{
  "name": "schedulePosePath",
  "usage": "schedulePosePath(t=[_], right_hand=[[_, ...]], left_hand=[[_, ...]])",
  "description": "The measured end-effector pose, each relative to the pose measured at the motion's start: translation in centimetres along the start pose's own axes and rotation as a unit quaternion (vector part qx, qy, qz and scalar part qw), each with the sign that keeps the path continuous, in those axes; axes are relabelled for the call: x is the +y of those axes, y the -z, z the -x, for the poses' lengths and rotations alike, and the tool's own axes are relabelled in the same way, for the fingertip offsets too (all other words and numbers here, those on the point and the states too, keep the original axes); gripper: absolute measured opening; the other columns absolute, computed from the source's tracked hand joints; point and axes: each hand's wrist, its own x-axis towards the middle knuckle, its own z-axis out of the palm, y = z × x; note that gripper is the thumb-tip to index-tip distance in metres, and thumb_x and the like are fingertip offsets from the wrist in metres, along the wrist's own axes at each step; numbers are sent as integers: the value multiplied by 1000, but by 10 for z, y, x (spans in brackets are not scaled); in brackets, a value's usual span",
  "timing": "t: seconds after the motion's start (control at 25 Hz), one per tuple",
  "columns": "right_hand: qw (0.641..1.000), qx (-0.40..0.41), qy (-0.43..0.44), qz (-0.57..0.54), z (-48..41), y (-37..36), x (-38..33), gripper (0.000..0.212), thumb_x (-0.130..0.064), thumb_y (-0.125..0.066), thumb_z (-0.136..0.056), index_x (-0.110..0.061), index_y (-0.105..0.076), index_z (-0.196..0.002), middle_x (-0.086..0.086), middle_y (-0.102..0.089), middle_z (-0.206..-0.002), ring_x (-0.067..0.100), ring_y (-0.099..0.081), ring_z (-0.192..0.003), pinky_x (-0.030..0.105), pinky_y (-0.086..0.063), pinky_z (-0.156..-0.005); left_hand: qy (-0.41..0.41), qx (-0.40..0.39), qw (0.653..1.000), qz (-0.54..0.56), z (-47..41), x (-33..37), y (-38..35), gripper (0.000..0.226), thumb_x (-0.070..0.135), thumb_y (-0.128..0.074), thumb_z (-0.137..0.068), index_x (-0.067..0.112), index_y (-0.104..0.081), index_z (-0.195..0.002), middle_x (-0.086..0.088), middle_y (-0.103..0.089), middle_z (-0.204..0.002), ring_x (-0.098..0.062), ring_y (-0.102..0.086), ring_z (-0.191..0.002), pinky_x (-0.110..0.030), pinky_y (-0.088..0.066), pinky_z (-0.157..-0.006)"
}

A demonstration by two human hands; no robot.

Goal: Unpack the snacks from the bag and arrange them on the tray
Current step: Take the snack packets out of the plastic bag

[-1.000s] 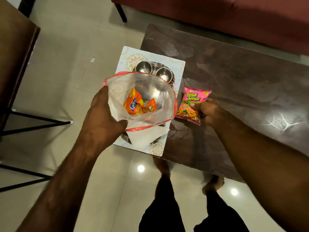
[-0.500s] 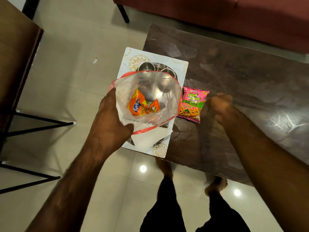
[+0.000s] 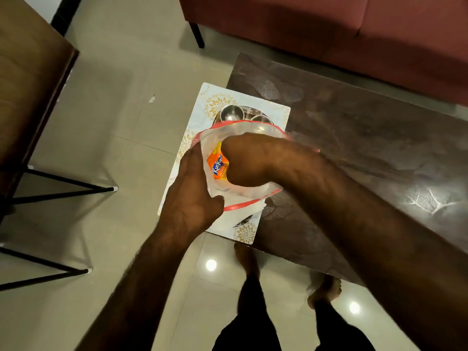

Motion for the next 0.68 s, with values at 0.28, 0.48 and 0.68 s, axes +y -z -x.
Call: schedulePosePath(t=[0.28, 0.48, 0.68], right_hand=[[984, -62, -169, -13, -120, -77, 28, 33, -29, -54, -97, -3, -61, -115, 18, -53, -147, 38, -50, -134, 43, -42, -110], [946, 66, -278, -155, -130, -116, 53, 86, -49, -71, -83, -8, -37, -149, 12, -49, -151, 34, -48, -137, 44, -40, -112], [966, 113, -216, -83, -121, -113, 48, 56, -50, -63, -84, -19, -58, -131, 11, -56, -141, 32, -52, -131, 42, -46, -106]], left_hand=[[-38, -12, 999, 3, 20, -2, 3, 104, 21, -60, -64, 42, -13, -154, 20, -30, -156, -9, -47, -123, -23, -37, -89], [-5, -55, 996, -66, 29, -16, 4, 109, 8, -67, -75, 33, -1, -159, 15, -13, -167, -21, -48, -135, -33, -46, -98], [7, -59, 995, -86, 22, -8, -2, 109, 11, -69, -81, 28, 6, -159, 8, -11, -168, -25, -52, -131, -31, -46, -91]])
